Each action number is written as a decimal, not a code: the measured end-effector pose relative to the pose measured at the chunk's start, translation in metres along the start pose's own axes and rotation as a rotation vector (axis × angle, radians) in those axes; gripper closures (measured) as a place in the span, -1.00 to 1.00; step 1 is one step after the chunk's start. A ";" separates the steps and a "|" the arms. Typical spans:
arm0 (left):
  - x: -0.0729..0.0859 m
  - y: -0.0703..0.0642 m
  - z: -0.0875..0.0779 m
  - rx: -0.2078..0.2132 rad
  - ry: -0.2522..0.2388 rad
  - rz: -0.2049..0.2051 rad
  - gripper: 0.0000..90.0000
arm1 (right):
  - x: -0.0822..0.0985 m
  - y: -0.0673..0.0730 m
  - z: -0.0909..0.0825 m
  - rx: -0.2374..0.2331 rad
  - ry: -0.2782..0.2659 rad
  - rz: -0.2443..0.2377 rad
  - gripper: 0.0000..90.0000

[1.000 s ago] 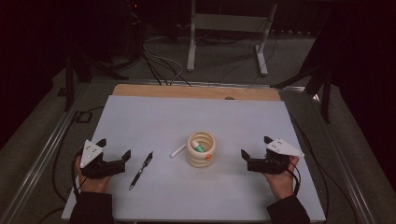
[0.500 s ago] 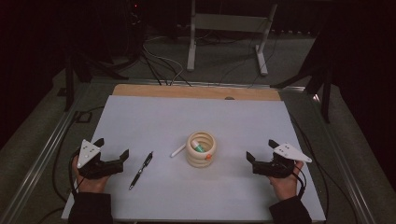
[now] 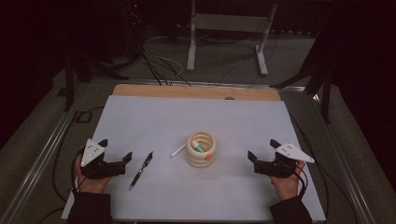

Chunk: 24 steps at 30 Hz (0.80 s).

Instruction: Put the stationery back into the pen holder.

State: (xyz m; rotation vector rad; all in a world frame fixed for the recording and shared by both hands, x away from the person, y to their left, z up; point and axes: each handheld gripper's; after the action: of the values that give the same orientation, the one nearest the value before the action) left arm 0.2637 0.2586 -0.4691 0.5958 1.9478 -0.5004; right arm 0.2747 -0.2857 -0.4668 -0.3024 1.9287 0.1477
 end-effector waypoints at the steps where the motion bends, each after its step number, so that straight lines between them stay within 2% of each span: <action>1: 0.000 0.000 0.000 0.008 0.007 -0.001 -0.99 | 0.000 0.000 0.000 0.001 0.001 0.002 -1.00; 4: -0.001 0.000 0.002 0.042 0.035 -0.007 -0.99 | 0.000 -0.001 0.000 0.001 0.000 0.002 -1.00; 11: -0.001 -0.003 0.007 0.078 0.085 -0.005 -0.99 | 0.000 0.000 0.000 0.001 -0.002 -0.008 -1.00; 24: 0.005 -0.011 0.010 0.106 0.130 -0.017 -0.99 | -0.001 0.000 -0.001 0.006 -0.002 -0.012 -1.00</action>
State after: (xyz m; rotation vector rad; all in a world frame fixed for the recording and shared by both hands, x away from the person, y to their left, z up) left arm 0.2616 0.2450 -0.4768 0.6942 2.0607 -0.5908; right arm 0.2738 -0.2856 -0.4658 -0.3099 1.9252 0.1340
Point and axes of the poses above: each handheld gripper's, and its own axes: z roughly forward along the jaws, x roughly out of its underside, y roughly to its left, and after that the axes turned 12 degrees about x, right-handed
